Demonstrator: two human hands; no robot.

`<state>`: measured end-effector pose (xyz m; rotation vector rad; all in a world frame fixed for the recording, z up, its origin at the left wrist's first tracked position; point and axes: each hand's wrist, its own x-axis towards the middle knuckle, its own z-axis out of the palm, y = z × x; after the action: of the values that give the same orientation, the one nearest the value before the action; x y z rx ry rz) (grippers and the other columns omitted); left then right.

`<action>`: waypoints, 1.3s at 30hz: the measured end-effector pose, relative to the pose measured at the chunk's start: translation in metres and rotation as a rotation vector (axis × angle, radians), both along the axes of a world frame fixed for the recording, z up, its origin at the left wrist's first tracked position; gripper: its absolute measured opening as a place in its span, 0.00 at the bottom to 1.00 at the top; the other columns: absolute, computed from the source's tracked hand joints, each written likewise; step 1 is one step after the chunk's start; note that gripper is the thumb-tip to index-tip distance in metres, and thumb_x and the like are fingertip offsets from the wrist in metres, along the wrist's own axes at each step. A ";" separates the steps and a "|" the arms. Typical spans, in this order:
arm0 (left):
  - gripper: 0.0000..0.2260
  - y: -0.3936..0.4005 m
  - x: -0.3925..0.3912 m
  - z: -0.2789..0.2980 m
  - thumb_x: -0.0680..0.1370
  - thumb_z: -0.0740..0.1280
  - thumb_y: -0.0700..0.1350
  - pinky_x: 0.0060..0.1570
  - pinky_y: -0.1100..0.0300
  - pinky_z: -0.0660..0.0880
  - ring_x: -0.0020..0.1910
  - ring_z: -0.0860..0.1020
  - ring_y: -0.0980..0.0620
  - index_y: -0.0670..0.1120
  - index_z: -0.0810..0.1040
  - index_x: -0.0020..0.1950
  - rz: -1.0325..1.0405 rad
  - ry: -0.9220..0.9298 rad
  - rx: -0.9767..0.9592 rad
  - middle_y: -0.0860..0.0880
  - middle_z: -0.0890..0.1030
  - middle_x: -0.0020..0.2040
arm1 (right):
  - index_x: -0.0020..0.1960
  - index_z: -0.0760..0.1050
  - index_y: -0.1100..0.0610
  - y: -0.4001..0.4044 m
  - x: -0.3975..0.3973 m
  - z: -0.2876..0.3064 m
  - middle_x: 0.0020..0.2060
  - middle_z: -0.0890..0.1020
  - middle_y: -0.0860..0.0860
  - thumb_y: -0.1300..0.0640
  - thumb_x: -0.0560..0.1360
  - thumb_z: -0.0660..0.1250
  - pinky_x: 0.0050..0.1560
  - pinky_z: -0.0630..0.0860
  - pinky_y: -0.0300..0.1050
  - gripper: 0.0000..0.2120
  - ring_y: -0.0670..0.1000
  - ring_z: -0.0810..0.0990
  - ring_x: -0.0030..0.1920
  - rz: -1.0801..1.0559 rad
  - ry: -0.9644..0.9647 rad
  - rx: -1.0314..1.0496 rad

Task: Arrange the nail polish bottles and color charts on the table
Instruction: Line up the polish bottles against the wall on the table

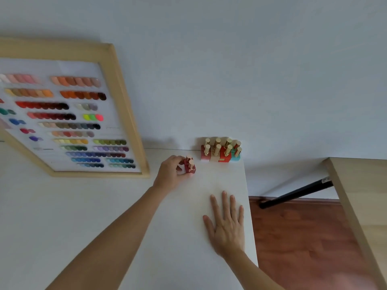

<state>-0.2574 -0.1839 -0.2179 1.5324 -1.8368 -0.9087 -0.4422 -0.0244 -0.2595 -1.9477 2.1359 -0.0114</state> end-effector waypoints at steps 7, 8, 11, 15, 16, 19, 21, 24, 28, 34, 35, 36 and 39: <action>0.23 -0.038 -0.013 -0.009 0.63 0.78 0.37 0.47 0.57 0.79 0.41 0.80 0.50 0.43 0.80 0.57 -0.047 0.005 -0.022 0.45 0.81 0.48 | 0.76 0.40 0.42 -0.001 -0.001 -0.002 0.78 0.46 0.51 0.35 0.77 0.43 0.73 0.39 0.57 0.30 0.56 0.41 0.77 0.002 0.006 0.001; 0.22 -0.040 -0.015 -0.009 0.63 0.78 0.37 0.46 0.59 0.79 0.40 0.80 0.50 0.42 0.80 0.56 -0.039 -0.012 -0.025 0.44 0.82 0.47 | 0.76 0.40 0.42 -0.001 -0.001 -0.002 0.77 0.46 0.51 0.35 0.77 0.42 0.73 0.40 0.57 0.30 0.56 0.41 0.77 0.000 0.008 0.001; 0.18 -0.042 -0.020 -0.012 0.62 0.78 0.36 0.43 0.61 0.76 0.39 0.82 0.47 0.39 0.81 0.50 0.033 -0.007 -0.020 0.42 0.84 0.44 | 0.76 0.41 0.43 -0.001 -0.001 -0.002 0.77 0.45 0.51 0.36 0.77 0.42 0.73 0.42 0.59 0.30 0.56 0.43 0.77 0.000 0.011 0.002; 0.15 -0.041 -0.028 -0.011 0.62 0.77 0.35 0.46 0.53 0.79 0.39 0.82 0.48 0.40 0.82 0.48 0.106 0.030 0.006 0.43 0.85 0.42 | 0.76 0.40 0.43 -0.001 -0.002 -0.003 0.78 0.45 0.51 0.35 0.77 0.42 0.73 0.42 0.59 0.30 0.56 0.41 0.77 -0.002 0.015 0.011; 0.14 -0.041 -0.029 -0.011 0.63 0.77 0.35 0.46 0.52 0.80 0.39 0.82 0.48 0.40 0.82 0.47 0.116 0.039 0.015 0.43 0.85 0.41 | 0.76 0.41 0.43 -0.001 -0.002 -0.003 0.78 0.46 0.51 0.35 0.77 0.42 0.73 0.43 0.59 0.30 0.56 0.41 0.77 -0.001 0.017 0.011; 0.11 -0.041 -0.034 -0.012 0.64 0.76 0.34 0.47 0.49 0.80 0.40 0.83 0.48 0.39 0.82 0.45 0.131 0.052 0.032 0.43 0.85 0.41 | 0.76 0.41 0.43 -0.001 -0.002 -0.002 0.78 0.46 0.51 0.36 0.77 0.42 0.73 0.42 0.59 0.29 0.56 0.42 0.77 0.001 0.010 0.013; 0.10 -0.042 -0.037 -0.012 0.64 0.76 0.34 0.48 0.48 0.80 0.41 0.83 0.48 0.39 0.82 0.44 0.138 0.055 0.033 0.43 0.85 0.41 | 0.76 0.41 0.43 -0.001 -0.001 -0.001 0.78 0.45 0.51 0.36 0.77 0.42 0.73 0.42 0.59 0.29 0.56 0.41 0.77 0.001 0.006 0.012; 0.11 -0.042 -0.040 -0.013 0.64 0.75 0.33 0.48 0.49 0.80 0.41 0.83 0.48 0.39 0.82 0.45 0.144 0.064 0.041 0.43 0.85 0.41 | 0.76 0.42 0.43 -0.001 -0.002 -0.001 0.78 0.46 0.52 0.36 0.78 0.43 0.73 0.42 0.59 0.30 0.56 0.42 0.77 -0.001 0.007 0.007; 0.11 -0.040 -0.041 -0.014 0.65 0.76 0.34 0.48 0.49 0.81 0.40 0.83 0.49 0.39 0.82 0.45 0.153 0.067 0.033 0.44 0.85 0.40 | 0.76 0.41 0.43 -0.001 -0.002 -0.001 0.78 0.46 0.52 0.36 0.78 0.43 0.73 0.42 0.59 0.30 0.57 0.41 0.77 0.004 0.009 0.004; 0.09 -0.035 -0.043 -0.013 0.65 0.76 0.36 0.46 0.49 0.81 0.39 0.82 0.46 0.38 0.81 0.43 0.158 0.048 0.026 0.42 0.84 0.39 | 0.76 0.41 0.43 -0.001 -0.003 -0.003 0.78 0.47 0.52 0.36 0.77 0.42 0.73 0.42 0.59 0.30 0.57 0.41 0.77 0.001 0.010 -0.005; 0.09 -0.032 -0.043 -0.013 0.66 0.76 0.37 0.45 0.51 0.81 0.39 0.82 0.47 0.39 0.81 0.44 0.163 0.039 0.022 0.42 0.84 0.40 | 0.76 0.41 0.43 0.000 -0.003 -0.003 0.77 0.46 0.52 0.36 0.77 0.42 0.73 0.42 0.59 0.30 0.57 0.41 0.77 0.001 0.012 -0.005; 0.10 -0.026 -0.043 -0.012 0.67 0.76 0.38 0.44 0.54 0.80 0.39 0.81 0.48 0.39 0.80 0.45 0.169 0.023 0.020 0.42 0.83 0.41 | 0.76 0.41 0.43 0.000 -0.004 -0.004 0.77 0.46 0.52 0.36 0.77 0.42 0.73 0.42 0.59 0.30 0.57 0.41 0.77 0.000 0.015 -0.006; 0.13 -0.002 -0.042 -0.009 0.69 0.75 0.37 0.42 0.61 0.74 0.42 0.79 0.48 0.39 0.78 0.52 0.158 -0.036 0.048 0.41 0.80 0.47 | 0.76 0.41 0.44 0.001 -0.005 -0.004 0.77 0.47 0.53 0.36 0.78 0.41 0.73 0.41 0.58 0.30 0.57 0.43 0.77 -0.001 0.015 0.004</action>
<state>-0.2991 -0.1855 -0.2273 1.7065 -1.7021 -0.8613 -0.4468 -0.0238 -0.2635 -1.9502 2.1453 0.0078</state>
